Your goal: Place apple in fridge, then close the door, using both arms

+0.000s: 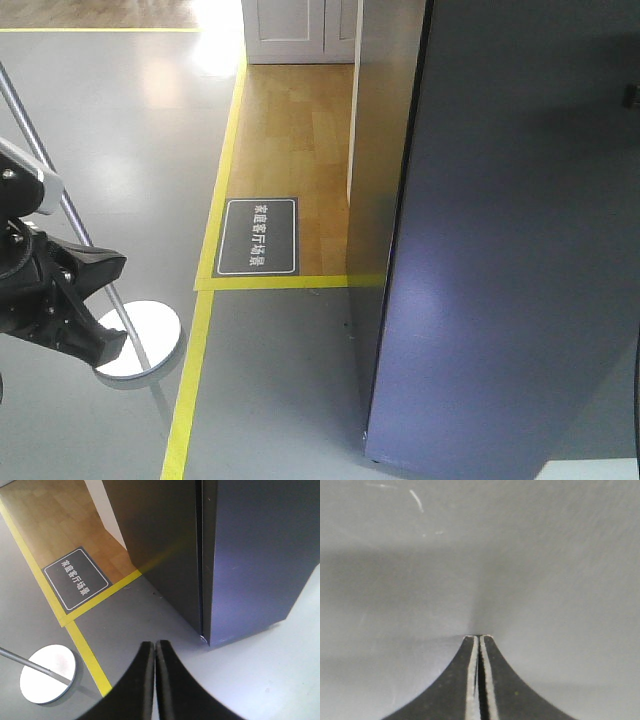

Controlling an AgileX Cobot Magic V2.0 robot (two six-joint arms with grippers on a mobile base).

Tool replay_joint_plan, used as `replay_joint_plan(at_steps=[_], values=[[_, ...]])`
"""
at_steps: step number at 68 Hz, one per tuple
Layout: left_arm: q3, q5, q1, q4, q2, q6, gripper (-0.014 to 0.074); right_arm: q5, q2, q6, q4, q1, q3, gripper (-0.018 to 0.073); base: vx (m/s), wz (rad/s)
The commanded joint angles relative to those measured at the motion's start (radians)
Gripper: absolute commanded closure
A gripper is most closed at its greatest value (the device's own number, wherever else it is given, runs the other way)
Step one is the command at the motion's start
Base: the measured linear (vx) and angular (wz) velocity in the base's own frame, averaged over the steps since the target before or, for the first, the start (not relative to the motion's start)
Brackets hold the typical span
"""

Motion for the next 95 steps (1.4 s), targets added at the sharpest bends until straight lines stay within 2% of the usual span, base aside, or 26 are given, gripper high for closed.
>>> replay_joint_plan(at_steps=[1, 17, 33, 52, 61, 70, 82, 95], values=[[-0.024, -0.060, 0.002, -0.004, -0.015, -0.002, 0.0603, -0.084, 0.027, -0.009, 0.001, -0.008, -0.077, 0.0563, 0.00, 0.00], [-0.024, -0.060, 0.002, -0.004, -0.015, -0.002, 0.0603, -0.067, 0.180, -0.009, 0.001, -0.008, -0.227, 0.0563, 0.00, 0.00], [-0.024, -0.060, 0.002, -0.004, -0.015, -0.002, 0.0603, 0.053, 0.278, -0.006, 0.006, -0.008, -0.356, 0.0563, 0.00, 0.00], [-0.024, -0.059, 0.002, -0.004, -0.015, -0.002, 0.0603, 0.152, 0.212, -0.005, 0.055, -0.002, -0.357, 0.0563, 0.00, 0.00], [-0.024, -0.059, 0.002, -0.004, -0.015, -0.002, 0.0603, 0.252, 0.150, -0.007, 0.023, 0.021, -0.351, 0.0563, 0.00, 0.00], [-0.024, -0.059, 0.002, -0.004, -0.015, -0.002, 0.0603, 0.293, 0.062, 0.033, -0.011, 0.063, -0.272, 0.0563, 0.00, 0.00], [-0.024, -0.059, 0.002, -0.004, -0.015, -0.002, 0.0603, 0.224, -0.079, 0.051, -0.097, 0.147, -0.060, 0.0563, 0.00, 0.00], [-0.024, -0.059, 0.002, -0.004, -0.015, -0.002, 0.0603, 0.240, -0.228, 0.138, -0.138, 0.221, 0.136, 0.0563, 0.00, 0.00]])
